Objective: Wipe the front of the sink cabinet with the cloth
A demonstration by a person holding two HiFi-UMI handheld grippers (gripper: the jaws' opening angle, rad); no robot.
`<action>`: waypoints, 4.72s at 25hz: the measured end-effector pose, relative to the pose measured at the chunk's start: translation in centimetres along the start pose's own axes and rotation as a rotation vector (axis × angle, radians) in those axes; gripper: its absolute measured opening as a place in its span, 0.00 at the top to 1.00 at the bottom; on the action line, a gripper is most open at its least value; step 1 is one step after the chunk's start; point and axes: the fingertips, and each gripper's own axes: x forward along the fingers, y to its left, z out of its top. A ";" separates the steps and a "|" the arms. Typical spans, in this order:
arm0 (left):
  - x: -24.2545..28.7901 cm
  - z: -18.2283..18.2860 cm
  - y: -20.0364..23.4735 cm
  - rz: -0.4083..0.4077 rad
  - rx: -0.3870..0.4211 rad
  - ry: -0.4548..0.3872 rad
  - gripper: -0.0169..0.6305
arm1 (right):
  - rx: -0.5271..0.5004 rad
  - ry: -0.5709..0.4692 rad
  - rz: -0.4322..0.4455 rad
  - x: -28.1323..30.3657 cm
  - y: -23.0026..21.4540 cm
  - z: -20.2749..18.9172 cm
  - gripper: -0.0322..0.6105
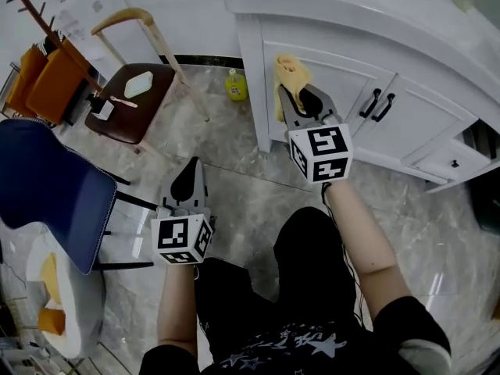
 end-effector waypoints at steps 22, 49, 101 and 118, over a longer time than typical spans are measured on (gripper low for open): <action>7.2 0.2 3.0 -0.179 -0.054 -0.101 0.95 | -0.071 0.071 -0.154 6.7 -1.1 -1.5 0.85; 10.7 1.7 -6.7 -0.283 0.018 -0.101 0.95 | 0.123 0.052 -0.368 -4.5 -13.7 -3.3 0.85; 11.5 -1.1 -7.1 -0.323 0.014 -0.051 0.95 | 0.096 0.095 -0.261 -0.3 -9.6 -8.2 0.85; 11.9 -2.8 -12.0 -0.403 0.004 -0.025 0.95 | 0.117 0.128 -0.529 -8.0 -16.5 -11.3 0.85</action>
